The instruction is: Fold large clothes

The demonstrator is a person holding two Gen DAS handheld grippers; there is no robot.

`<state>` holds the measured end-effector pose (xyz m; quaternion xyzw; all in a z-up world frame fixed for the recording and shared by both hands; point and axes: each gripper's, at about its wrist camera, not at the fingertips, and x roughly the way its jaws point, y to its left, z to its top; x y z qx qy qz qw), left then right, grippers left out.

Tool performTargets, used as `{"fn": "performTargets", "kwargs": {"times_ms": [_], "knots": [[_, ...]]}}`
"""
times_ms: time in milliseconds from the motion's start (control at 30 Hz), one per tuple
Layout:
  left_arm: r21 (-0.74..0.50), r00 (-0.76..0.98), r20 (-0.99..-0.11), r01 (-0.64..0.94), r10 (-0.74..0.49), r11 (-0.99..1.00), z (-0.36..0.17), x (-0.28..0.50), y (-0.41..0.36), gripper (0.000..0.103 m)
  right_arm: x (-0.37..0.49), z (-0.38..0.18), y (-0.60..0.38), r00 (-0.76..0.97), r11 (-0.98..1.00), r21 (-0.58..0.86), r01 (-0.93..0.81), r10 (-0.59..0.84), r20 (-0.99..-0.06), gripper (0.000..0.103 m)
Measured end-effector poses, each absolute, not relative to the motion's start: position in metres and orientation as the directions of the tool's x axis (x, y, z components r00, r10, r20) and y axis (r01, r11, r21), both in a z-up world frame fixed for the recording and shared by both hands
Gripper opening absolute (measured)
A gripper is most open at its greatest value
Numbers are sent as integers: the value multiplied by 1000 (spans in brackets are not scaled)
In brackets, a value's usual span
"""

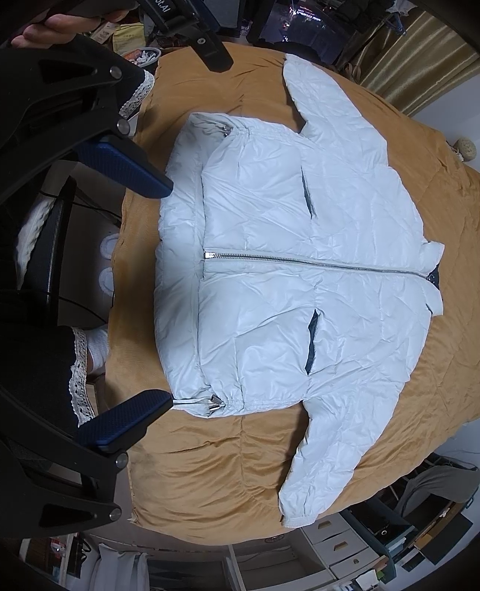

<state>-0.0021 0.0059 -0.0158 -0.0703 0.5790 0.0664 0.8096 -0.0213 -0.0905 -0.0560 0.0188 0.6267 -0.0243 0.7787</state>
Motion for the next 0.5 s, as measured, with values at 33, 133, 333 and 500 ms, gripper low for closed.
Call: {"fn": "performTargets", "kwargs": {"times_ms": [33,133,333,500], "knots": [[-37,321,-947,-188,26,981,-16,-2,7,102,-22,-56,-90,213,998,-1,61,-14,-977,103],[-37,321,-947,-188,26,981,-16,-2,6,102,-21,-56,-90,213,998,-1,61,-14,-977,103],[-38,318,-948,-191,25,981,-18,-5,5,102,-24,-57,-89,212,998,1,59,-12,-977,103],[-39,316,-948,-192,24,981,-19,-5,5,102,-28,-57,-87,212,998,2,61,-11,-977,103]]}}
